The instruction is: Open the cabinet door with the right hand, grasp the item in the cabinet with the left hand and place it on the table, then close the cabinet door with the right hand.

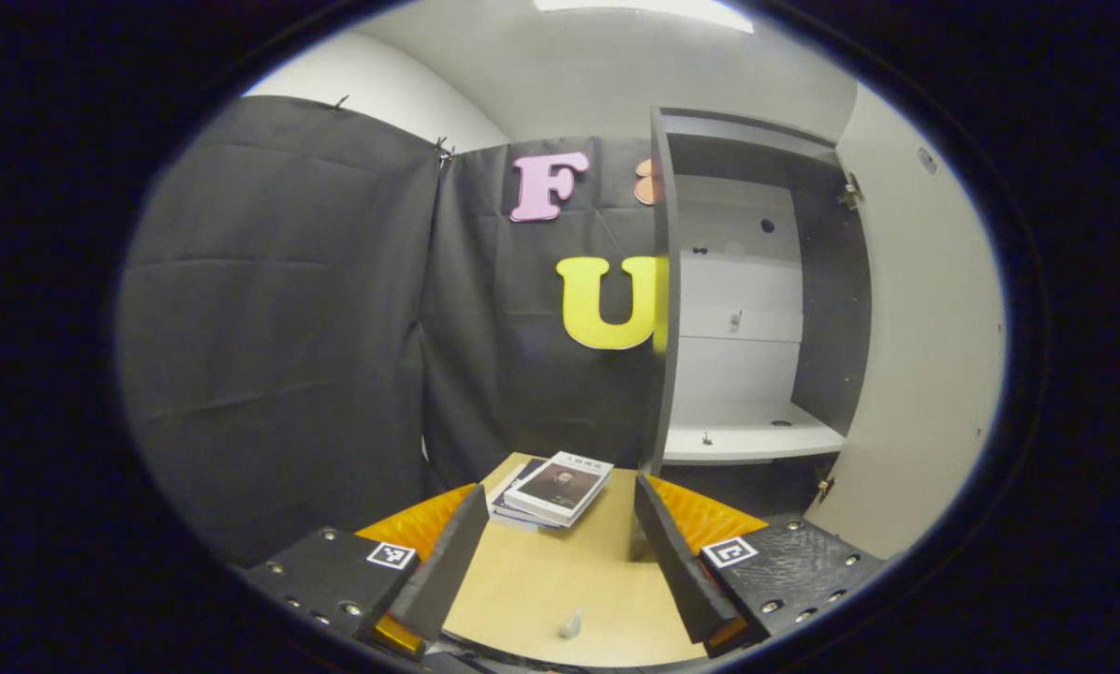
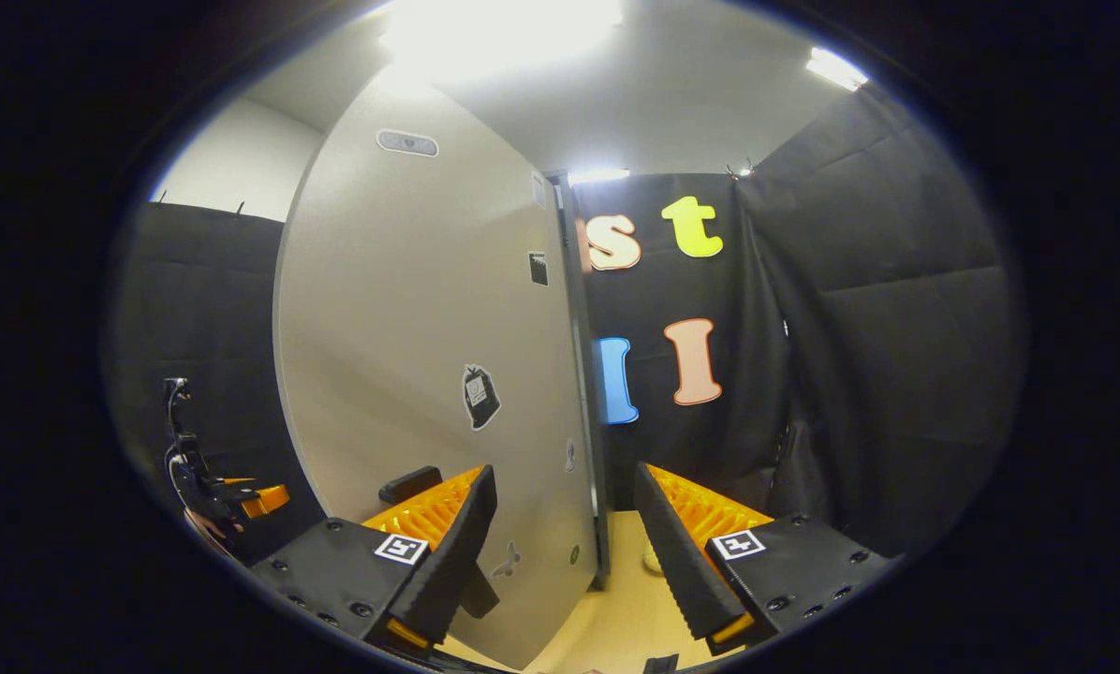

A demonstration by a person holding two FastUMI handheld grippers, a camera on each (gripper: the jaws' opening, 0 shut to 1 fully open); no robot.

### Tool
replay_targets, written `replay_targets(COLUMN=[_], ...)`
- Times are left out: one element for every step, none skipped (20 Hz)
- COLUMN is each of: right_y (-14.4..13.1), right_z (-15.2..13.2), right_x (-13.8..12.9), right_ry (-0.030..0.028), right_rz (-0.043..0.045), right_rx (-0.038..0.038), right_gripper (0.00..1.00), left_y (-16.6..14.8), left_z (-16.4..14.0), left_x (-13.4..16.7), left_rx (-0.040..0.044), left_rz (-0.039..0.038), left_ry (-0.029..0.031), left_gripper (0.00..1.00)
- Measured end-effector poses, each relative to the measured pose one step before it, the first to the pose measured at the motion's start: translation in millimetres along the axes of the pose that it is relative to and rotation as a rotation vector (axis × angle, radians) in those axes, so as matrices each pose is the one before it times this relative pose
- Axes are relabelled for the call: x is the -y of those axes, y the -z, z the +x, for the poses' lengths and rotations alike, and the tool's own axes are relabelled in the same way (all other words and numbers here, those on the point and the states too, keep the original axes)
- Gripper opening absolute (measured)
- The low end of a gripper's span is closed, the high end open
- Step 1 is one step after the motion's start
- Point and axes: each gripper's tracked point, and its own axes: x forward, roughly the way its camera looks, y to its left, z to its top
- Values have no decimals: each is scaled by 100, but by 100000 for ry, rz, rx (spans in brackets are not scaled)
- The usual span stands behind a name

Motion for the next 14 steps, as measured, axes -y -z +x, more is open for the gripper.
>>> replay_targets(right_y=[85, 229, 156, 147, 210, 104, 187, 144, 307, 124, 57, 105, 332, 229], right_z=[422, 423, 339, 311, 476, 521, 536, 644, 602, 790, 867, 1106, 1295, 1252], right_x=[-1083, -931, -815, -772, -809, -833, -936, -910, -956, -801, -985, -972, -878, -959], right_ry=[-1121, -637, -399, -452, -768, -936, -1103, -1312, -1009, -705, -814, -801, -711, -504], right_rz=[408, 964, 1081, 1250, 931, 616, 502, 354, 263, 5, -522, -429, -577, 570], right_rx=[252, 24, 402, 106, -33, -7, -447, -507, -846, -354, -316, -271, -635, -294], right_gripper=[94, 94, 94, 94, 94, 94, 94, 94, 94, 94, 94, 94, 94, 94], left_y=[122, 312, 251, 206, 75, -70, 645, 582, 507, 515, 368, 434, 357, 120], left_z=[90, 215, 184, 156, -14, 9, 161, 87, 83, 8, -83, -57, -31, 17], left_x=[-307, -676, -864, -790, -712, -386, -399, -926, -725, -282, -226, -120, -284, -218], left_rx=[-571, -955, -765, -465, -39, 427, -449, -852, -668, -884, -715, -514, -438, 83], left_rz=[-1832, -800, -238, -167, -43, 1376, 2927, 3419, 2389, 1307, -57, -782, -685, 109], left_ry=[1032, -78, -559, -260, 408, 1404, 1082, -1160, -1110, -234, 613, 857, 505, 602], left_gripper=[94, 94, 94, 94, 94, 94, 94, 94, 94, 94, 94, 94, 94, 94])
